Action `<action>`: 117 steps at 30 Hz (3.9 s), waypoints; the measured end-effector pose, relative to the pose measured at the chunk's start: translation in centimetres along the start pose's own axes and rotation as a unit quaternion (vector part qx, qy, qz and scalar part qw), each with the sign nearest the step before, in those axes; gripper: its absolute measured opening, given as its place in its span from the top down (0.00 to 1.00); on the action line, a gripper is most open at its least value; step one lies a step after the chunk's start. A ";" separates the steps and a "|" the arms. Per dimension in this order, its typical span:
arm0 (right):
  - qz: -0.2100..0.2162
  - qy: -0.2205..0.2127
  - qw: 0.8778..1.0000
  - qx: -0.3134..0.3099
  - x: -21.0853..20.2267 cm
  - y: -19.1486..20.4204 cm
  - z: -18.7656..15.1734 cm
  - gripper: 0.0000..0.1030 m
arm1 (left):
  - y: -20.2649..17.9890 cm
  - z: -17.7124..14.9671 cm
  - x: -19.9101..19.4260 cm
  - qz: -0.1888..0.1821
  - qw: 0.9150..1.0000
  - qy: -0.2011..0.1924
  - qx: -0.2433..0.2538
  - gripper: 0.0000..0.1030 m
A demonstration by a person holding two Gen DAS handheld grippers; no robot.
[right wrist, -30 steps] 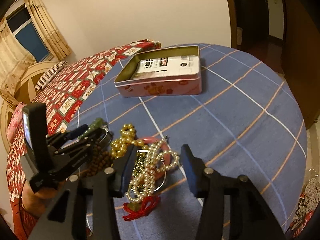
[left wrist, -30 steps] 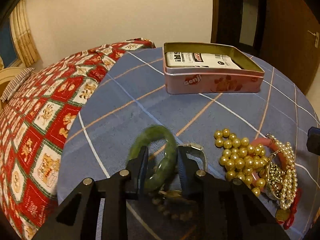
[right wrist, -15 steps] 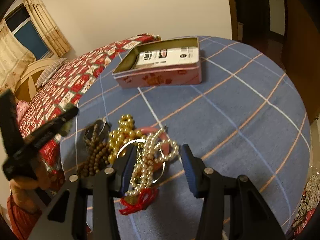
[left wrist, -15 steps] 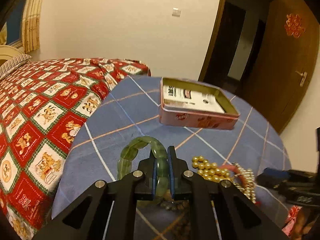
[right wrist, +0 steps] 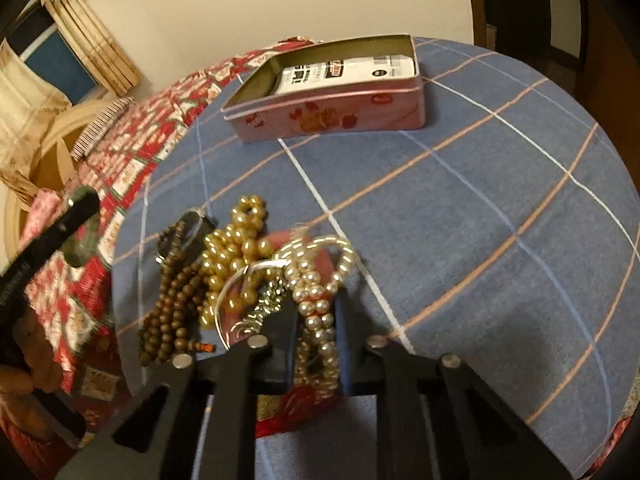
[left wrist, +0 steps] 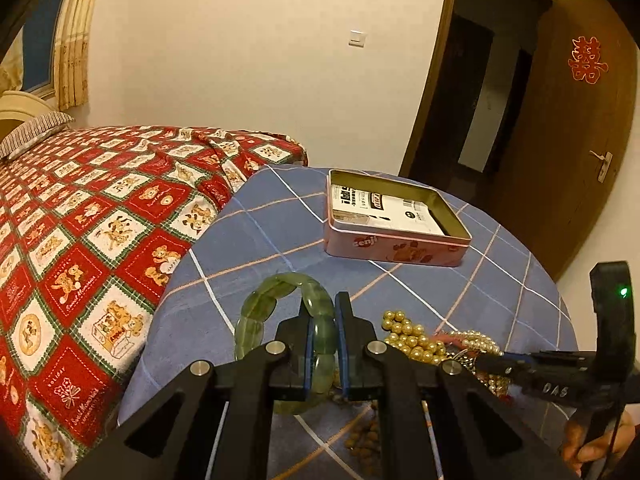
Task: Organize jewelry
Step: 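Carry the jade bangle and pearl necklace into the pink tin with both tools, then open both tools to release the items in the tin and withdraw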
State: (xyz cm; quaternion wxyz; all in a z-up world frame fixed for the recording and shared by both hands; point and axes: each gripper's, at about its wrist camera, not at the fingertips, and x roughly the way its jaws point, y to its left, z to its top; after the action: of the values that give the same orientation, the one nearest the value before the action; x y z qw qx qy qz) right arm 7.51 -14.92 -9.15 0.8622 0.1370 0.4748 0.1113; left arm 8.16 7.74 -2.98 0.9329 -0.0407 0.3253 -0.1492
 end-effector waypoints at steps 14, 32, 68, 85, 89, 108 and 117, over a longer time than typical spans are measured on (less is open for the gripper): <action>0.035 -0.097 0.994 0.030 -5.5 -1.3 2.1 0.84 | -1.6 0.6 0.0 -0.024 1.000 -0.007 0.003 0.92; 0.000 -0.156 0.988 0.015 -4.0 -1.1 8.7 0.84 | -6.0 6.1 5.5 -0.065 0.997 -0.027 0.023 0.91; -0.067 -0.107 0.992 -0.011 5.3 -4.0 16.8 0.47 | -6.6 9.8 20.8 0.008 0.998 0.063 0.010 0.62; -0.095 -0.139 0.985 -0.031 -0.2 -0.4 14.3 0.47 | -6.4 8.8 11.8 0.037 0.999 0.013 0.005 0.43; -0.092 -0.140 0.985 -0.040 -1.3 0.6 12.7 0.47 | -6.6 7.6 9.2 0.039 0.999 0.005 0.009 0.43; -0.064 -0.113 0.990 -0.058 -3.4 1.1 3.2 0.52 | -2.9 -0.1 1.2 0.068 0.998 -0.001 -0.006 0.43; -0.055 -0.087 0.994 -0.044 -3.4 -0.1 -0.1 0.68 | -3.7 -3.5 0.4 0.055 0.998 0.034 0.026 0.43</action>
State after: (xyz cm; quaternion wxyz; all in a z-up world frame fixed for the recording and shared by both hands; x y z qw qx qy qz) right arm 5.67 -16.13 -6.53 0.9101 0.0818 0.3999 0.0718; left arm 5.34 4.16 -5.37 0.9289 0.0063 0.3543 -0.1076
